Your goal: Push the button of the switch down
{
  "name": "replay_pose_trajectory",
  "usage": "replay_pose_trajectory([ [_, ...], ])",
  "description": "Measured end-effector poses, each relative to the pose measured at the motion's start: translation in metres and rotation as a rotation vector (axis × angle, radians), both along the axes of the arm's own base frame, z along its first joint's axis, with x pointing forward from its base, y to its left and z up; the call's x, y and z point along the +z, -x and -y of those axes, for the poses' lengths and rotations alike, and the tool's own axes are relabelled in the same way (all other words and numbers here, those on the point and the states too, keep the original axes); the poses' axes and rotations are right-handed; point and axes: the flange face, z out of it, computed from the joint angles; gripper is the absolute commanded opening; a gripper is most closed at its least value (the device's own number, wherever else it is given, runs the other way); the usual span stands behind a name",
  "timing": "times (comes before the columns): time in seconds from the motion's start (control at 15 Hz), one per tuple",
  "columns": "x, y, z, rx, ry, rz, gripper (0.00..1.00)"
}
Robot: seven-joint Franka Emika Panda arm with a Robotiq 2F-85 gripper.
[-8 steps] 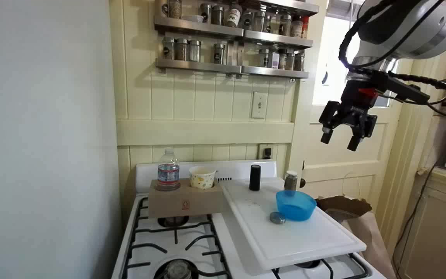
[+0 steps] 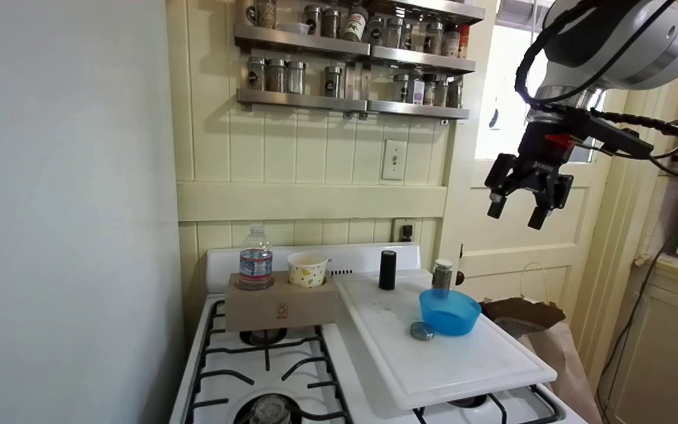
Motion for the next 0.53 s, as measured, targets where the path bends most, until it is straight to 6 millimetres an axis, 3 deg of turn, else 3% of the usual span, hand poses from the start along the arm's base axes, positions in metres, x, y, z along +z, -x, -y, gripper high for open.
replay_pose_trajectory([
  [0.27, 0.001, 0.0, 0.0, 0.001, 0.004, 0.001, 1.0],
  [0.53, 0.024, -0.017, -0.002, 0.033, 0.113, 0.064, 1.0],
])
